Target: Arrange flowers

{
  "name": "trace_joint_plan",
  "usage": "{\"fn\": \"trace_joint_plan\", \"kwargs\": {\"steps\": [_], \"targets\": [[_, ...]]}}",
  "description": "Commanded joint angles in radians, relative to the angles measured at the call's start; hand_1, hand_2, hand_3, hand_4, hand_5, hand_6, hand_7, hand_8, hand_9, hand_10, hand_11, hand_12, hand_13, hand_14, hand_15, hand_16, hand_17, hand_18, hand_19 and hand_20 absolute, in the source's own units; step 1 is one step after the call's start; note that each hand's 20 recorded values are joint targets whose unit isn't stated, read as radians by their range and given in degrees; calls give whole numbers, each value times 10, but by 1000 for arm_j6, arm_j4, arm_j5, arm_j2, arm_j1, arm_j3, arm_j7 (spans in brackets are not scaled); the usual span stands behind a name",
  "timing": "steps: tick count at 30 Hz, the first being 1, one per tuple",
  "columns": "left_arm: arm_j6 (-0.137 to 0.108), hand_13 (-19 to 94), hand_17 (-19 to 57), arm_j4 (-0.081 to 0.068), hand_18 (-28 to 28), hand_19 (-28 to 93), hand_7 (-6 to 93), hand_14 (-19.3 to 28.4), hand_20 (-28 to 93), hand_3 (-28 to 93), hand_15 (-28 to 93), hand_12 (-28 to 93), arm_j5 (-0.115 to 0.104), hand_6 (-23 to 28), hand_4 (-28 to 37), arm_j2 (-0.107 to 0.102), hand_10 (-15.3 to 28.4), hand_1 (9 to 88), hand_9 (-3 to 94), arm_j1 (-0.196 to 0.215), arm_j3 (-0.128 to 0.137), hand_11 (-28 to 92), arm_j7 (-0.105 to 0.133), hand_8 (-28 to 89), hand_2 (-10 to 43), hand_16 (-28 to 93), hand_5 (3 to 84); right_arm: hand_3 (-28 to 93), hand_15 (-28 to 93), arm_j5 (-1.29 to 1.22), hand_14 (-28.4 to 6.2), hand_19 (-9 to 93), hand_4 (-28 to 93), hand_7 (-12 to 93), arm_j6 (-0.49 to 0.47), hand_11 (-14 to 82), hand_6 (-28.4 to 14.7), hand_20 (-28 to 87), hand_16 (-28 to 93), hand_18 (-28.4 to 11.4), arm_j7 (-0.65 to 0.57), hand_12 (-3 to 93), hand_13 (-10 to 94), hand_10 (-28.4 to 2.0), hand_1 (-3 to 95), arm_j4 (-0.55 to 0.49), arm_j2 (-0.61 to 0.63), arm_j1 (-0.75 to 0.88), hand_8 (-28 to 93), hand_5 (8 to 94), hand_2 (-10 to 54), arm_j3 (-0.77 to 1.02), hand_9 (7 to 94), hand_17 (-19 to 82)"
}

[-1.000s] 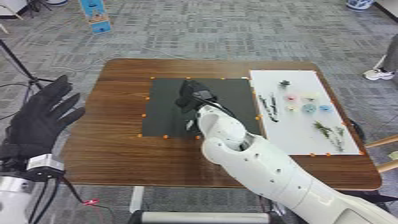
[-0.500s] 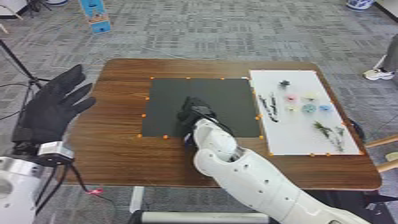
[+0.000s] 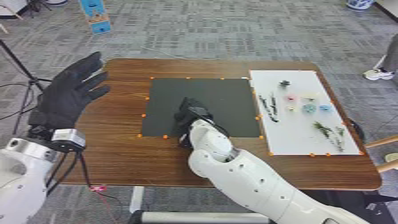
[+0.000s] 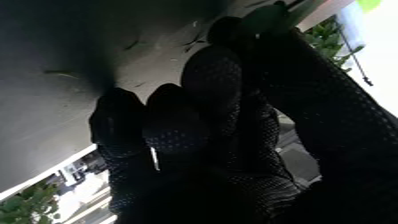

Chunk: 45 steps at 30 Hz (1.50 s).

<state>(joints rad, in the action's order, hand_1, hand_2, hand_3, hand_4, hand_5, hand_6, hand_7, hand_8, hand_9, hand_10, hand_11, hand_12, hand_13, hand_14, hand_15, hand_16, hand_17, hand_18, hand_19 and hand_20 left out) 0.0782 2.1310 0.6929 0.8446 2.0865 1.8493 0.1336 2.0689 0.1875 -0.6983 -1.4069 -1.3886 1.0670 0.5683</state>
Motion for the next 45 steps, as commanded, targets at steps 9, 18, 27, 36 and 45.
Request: {"fn": "trace_joint_plan", "kwargs": {"steps": [9, 18, 27, 36, 45], "targets": [[33, 124, -113, -26, 189, 320, 131, 139, 101, 623, 48, 220, -8, 29, -283, -29, 95, 269, 167, -60, -35, 56, -33, -74, -95, 88, 233, 647, 778, -101, -99, 932, -228, 427, -21, 521, 3, 600, 479, -196, 10, 406, 673, -95, 438, -78, -35, 49, 137, 677, -81, 33, 747, 407], [33, 114, -119, -24, 191, 313, 124, 148, 113, 635, 23, 235, -10, 33, -283, -26, 103, 264, 167, -54, -32, 39, -31, -68, -95, 105, 233, 504, 770, -125, -107, 932, -155, 355, -55, 500, -9, 577, 463, -198, 33, 382, 658, -105, 409, -111, -19, 48, -122, 690, -14, 28, 735, 395], [-9, 119, -120, 21, 192, 312, 123, 146, 115, 637, 23, 242, 1, 33, -283, 12, 103, 265, 168, 50, 40, 34, 3, -67, -95, 111, 234, 631, 771, 12, -110, 932, -188, 357, -149, 498, -12, 564, 458, -201, 92, 388, 648, -110, 327, -118, 44, 17, -118, 687, -40, 0, 725, 379], [-21, 122, -124, 42, 195, 340, 127, 146, 109, 639, 61, 234, 2, 33, -283, 44, 105, 261, 169, 111, 84, 53, 14, -67, -95, 90, 234, 756, 784, 275, -118, 932, -154, 399, -28, 558, -20, 559, 460, -207, 136, 471, 614, -136, 342, -283, 173, 2, 83, 546, -48, -13, 637, 358], [-18, 129, -120, 55, 193, 355, 131, 138, 94, 625, 94, 223, 2, 29, -283, 56, 99, 263, 171, 144, 100, 74, 23, -67, -95, 64, 235, 843, 825, 68, -130, 932, -84, 221, -264, 471, -1, 633, 488, -221, 391, 698, 642, -120, 370, -356, 234, 14, -113, 510, -28, 45, 676, 367]]}}
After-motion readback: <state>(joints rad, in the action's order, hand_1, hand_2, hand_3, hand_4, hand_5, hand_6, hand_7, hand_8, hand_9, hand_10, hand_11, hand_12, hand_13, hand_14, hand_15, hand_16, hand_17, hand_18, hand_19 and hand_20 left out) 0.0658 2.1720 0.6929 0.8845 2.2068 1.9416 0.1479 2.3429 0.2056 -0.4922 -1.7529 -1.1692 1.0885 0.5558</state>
